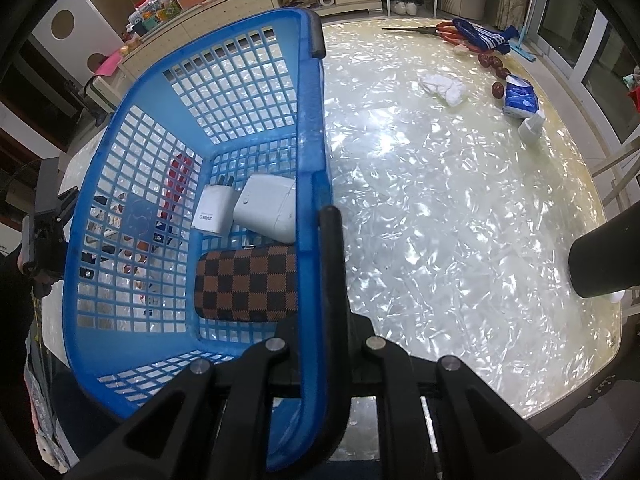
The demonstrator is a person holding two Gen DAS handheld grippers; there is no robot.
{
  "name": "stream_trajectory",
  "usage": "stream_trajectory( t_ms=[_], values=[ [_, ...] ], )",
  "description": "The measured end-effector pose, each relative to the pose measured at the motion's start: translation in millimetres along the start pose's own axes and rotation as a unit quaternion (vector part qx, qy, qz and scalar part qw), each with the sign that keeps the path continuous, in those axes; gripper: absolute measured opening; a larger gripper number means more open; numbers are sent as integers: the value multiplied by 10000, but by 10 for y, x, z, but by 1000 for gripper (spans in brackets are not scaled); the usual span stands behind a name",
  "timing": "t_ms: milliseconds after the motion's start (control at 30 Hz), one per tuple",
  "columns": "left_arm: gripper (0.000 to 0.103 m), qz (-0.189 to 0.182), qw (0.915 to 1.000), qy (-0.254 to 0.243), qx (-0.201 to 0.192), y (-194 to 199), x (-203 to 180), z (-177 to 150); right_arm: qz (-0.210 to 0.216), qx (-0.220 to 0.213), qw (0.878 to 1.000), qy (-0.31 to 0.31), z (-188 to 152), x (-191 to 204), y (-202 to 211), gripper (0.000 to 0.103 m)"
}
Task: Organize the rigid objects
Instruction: 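Grasp the white TV remote with the left tool and lift it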
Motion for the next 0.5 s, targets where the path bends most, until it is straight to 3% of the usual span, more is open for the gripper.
stream_trajectory(
  t_ms=[200, 267, 367, 500],
  values=[
    [83, -157, 9997, -146, 144, 35, -143, -61, 23, 1, 10000, 8, 5, 3, -14, 9],
    [72, -288, 9994, -120, 172, 46, -171, -70, 33, 0, 10000, 10, 7, 5, -22, 9],
    [64, -443, 9987, -85, 221, 59, -200, -83, 64, -8, 10000, 12, 4, 8, -29, 9],
    [64, -492, 9985, 44, 232, 50, -210, -71, 73, -14, 10000, 20, 3, 10, -34, 9]
  ],
)
Point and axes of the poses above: each gripper's, at about its wrist camera, not at the fingertips, and y roughly against the way its jaws point, x to its left, z to its top, the point moved 4 cm from there along -y, roughly the way its jaws point, and after that the axes turned 5 degrees about x, right-handed, at the moved point
